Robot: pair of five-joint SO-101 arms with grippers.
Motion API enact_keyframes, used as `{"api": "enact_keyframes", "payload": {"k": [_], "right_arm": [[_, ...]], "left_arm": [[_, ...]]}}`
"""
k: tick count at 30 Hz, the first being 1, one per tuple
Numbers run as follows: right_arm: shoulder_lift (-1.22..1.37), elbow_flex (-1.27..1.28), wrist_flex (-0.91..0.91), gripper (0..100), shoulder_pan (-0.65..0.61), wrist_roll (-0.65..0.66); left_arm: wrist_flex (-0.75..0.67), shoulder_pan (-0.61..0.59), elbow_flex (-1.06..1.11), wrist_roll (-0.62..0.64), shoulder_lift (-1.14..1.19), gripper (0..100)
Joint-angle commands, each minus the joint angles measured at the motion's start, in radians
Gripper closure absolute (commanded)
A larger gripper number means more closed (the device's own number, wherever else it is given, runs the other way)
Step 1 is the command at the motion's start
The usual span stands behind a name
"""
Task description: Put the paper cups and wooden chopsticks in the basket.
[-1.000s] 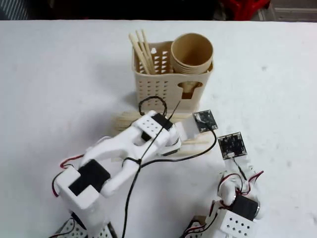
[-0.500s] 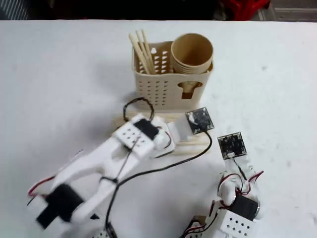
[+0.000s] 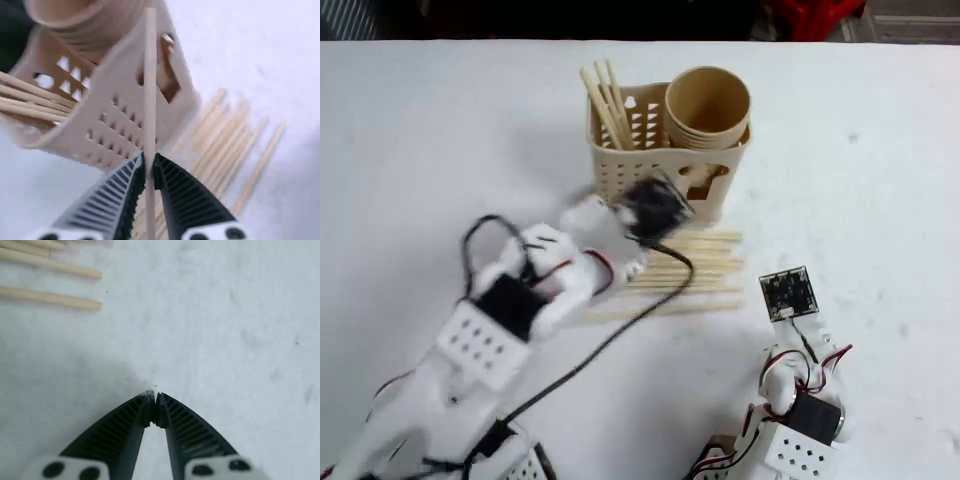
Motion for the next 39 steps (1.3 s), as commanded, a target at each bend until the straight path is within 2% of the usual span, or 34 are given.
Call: {"api": "enact_keyframes", "payload": {"k": [1,7,11,14,20,23,30,39], "right_arm": [[-0.005,0.008,-0.008,98.1,0.008,0.006],[-0.005,0.008,-0.008,98.1,0.008,0.006],[-0.005,0.008,-0.008,98.1,0.008,0.006],[-0.005,0.008,-0.008,98.1,0.008,0.006],[-0.005,0.008,-0.008,98.1,0.008,0.006],[-0.005,0.008,-0.008,98.1,0.008,0.006],[-0.005,0.008,-0.008,98.1,0.008,0.006],[-0.005,0.008,-0.008,98.1,0.008,0.006]], "left_arm": [[-0.192,-0.041,-0.017,0.095,-0.147,98],[-0.549,-0.064,-0.071,0.103,-0.127,98],[-0.674,-0.067,-0.186,0.104,-0.013,98],[-0.678,-0.067,-0.316,0.143,0.097,98],[-0.677,-0.170,-0.569,0.413,0.351,98],[-0.667,-0.225,-0.629,0.483,0.452,98],[-0.505,-0.251,-0.718,0.565,0.526,98],[-0.470,-0.251,-0.729,0.565,0.524,98]]}}
